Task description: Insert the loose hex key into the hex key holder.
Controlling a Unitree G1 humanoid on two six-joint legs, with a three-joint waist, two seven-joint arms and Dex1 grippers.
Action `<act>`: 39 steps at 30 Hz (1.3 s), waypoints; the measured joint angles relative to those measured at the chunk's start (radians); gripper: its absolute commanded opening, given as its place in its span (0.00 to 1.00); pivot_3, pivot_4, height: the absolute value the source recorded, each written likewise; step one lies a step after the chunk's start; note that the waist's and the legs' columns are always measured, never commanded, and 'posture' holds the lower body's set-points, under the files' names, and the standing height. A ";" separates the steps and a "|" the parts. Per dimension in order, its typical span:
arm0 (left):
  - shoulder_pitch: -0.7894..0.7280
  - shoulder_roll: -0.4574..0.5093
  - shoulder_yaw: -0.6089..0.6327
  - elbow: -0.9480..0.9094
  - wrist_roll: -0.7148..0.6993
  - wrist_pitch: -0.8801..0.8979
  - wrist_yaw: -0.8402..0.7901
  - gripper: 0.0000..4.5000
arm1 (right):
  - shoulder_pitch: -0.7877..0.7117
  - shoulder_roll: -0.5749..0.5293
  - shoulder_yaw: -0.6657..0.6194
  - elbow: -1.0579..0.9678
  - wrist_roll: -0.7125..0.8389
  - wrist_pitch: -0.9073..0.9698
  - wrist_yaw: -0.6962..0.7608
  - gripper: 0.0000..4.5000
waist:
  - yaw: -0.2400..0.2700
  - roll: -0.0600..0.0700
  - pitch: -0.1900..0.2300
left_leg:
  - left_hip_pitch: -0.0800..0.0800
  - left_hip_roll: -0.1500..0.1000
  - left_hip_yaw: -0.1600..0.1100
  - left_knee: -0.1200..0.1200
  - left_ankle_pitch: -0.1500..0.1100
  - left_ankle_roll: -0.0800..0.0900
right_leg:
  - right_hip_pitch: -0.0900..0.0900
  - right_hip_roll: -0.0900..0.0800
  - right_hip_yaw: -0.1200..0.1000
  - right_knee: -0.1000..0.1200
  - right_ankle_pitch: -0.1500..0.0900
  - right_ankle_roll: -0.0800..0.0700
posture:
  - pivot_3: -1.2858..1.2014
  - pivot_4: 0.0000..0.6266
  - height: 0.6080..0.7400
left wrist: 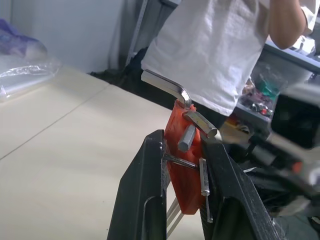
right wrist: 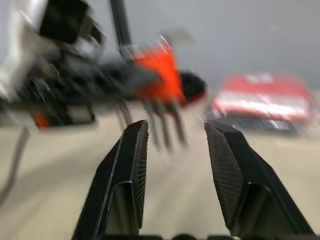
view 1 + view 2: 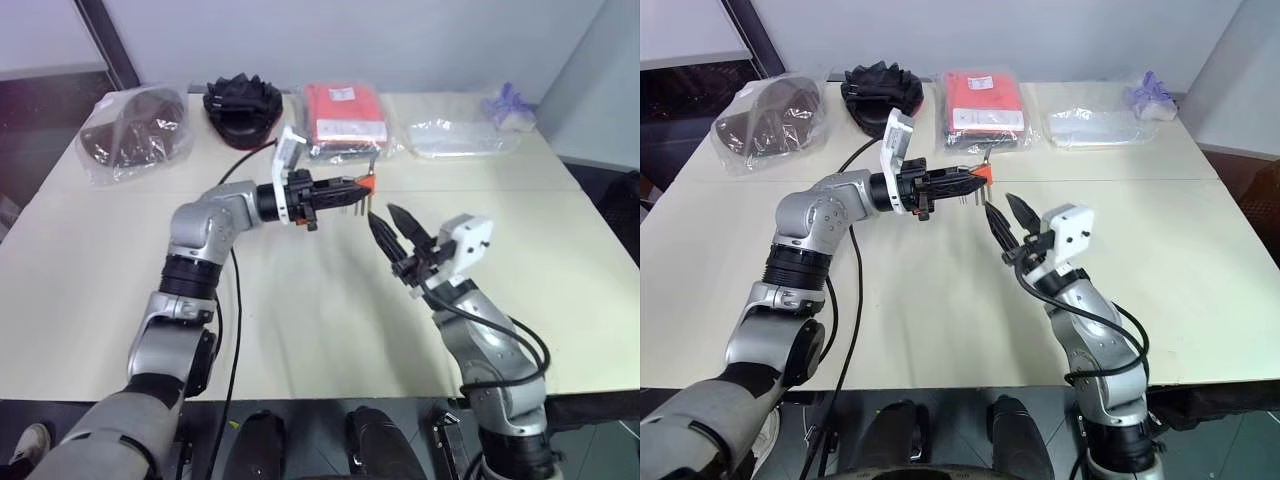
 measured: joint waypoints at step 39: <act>0.163 0.197 -0.121 0.071 0.146 0.037 0.040 0.99 | 0.189 -0.223 -0.094 -0.269 0.137 0.270 -0.036 0.44 | 0.006 0.000 0.000 | 0.001 0.001 -0.003 0.001 0.000 0.000 | 0.003 0.004 0.003 -0.002 0.000 -0.001 | 0.52 0.24 1.00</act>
